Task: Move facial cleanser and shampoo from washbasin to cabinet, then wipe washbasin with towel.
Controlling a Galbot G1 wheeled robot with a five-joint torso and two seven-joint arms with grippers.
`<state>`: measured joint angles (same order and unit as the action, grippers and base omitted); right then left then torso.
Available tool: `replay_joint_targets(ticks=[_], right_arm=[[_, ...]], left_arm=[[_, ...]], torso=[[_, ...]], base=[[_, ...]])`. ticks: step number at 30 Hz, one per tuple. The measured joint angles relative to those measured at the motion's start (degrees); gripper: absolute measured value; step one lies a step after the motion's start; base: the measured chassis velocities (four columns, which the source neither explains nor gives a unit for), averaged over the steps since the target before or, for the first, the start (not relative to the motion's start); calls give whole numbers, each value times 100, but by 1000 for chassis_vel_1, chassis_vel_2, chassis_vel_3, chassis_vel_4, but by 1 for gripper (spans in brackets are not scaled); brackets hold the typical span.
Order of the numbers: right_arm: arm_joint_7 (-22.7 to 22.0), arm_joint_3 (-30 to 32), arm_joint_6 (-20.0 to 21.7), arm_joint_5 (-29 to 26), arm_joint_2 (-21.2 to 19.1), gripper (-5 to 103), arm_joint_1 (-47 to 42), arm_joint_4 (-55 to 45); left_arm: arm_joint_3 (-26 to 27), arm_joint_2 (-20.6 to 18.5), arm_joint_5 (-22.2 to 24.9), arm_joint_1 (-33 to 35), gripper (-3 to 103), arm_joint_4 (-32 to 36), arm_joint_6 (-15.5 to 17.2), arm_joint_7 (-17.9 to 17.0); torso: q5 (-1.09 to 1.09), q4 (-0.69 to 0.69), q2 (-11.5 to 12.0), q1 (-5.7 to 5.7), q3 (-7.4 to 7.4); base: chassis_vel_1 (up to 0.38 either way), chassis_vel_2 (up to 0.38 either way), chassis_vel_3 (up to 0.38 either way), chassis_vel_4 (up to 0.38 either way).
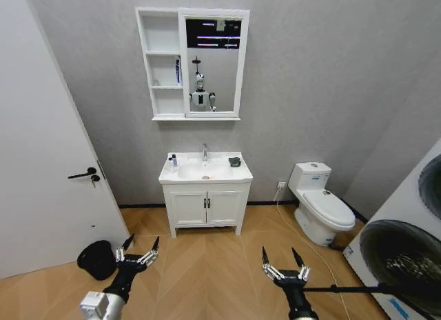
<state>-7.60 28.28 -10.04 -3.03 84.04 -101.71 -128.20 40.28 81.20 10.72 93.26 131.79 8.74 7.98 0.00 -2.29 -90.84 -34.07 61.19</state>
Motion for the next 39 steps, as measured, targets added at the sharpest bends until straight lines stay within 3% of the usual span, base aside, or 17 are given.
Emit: replay_joint_targets(ticks=[16, 28, 39], right_arm=[[29, 5, -136, 42, 44, 101, 59, 84], [122, 94, -253, 96, 60, 91, 3, -5], [201, 68, -270, 108, 30, 100, 31, 38]], left_arm=[[-38, 18, -56, 26, 93, 1, 0, -2], [-341, 110, -273, -19, 93, -89, -26, -2], [-247, 115, -230, -65, 93, -148, -37, -2]], torso=[[1, 1, 0, 0, 0], [1, 1, 0, 2, -1], [-2, -1, 1, -1, 0]], base=[[0, 0, 0, 0], [-43, 40, 44, -41], [-214, 203, 214, -214]])
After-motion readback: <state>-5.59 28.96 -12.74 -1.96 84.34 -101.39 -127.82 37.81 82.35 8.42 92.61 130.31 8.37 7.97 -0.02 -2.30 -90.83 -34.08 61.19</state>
